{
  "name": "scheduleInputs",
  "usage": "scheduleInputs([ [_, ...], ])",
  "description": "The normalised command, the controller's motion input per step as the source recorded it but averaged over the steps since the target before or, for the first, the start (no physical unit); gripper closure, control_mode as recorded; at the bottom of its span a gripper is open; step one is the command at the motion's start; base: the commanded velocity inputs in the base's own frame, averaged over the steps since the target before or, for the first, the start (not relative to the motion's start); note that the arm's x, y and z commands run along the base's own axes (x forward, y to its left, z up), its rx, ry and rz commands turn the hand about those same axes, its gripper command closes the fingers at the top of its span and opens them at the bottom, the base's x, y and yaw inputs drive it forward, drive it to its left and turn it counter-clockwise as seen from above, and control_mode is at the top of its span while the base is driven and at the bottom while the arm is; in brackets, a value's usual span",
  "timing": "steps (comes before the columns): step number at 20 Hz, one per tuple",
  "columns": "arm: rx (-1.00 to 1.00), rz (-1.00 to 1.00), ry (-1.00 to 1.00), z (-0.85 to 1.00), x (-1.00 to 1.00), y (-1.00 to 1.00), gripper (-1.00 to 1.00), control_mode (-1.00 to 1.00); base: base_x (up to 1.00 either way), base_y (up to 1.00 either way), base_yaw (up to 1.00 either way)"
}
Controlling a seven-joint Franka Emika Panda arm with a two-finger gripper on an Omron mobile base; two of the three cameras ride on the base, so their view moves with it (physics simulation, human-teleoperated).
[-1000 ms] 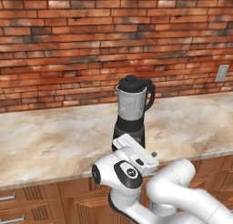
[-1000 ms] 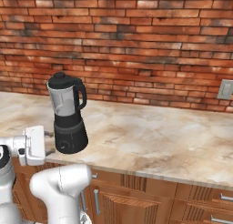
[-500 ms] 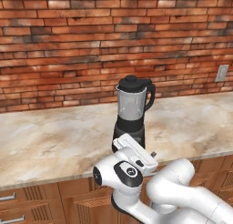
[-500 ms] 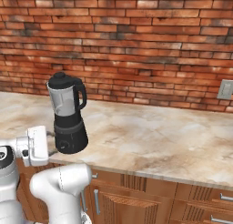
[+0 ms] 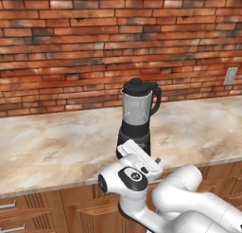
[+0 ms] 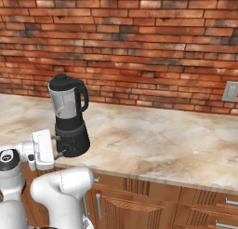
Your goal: Open the blender lid, put the mango in the blender, close the lid, and start the blender.
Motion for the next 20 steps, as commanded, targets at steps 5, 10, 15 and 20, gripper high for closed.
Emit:
scheduleInputs([
  [5,0.00,0.00,-0.02,-0.07,0.24,0.00,-1.00,-1.00,0.00,0.00,0.00],
  [10,0.00,0.00,-0.01,-0.14,0.25,0.00,-1.00,-1.00,0.00,0.00,0.00],
  [15,0.00,0.00,-0.01,-0.14,0.27,0.02,-1.00,-1.00,0.00,0.00,0.00],
  [20,0.00,0.00,-0.01,-0.20,0.29,0.00,-1.00,-1.00,0.00,0.00,0.00],
])
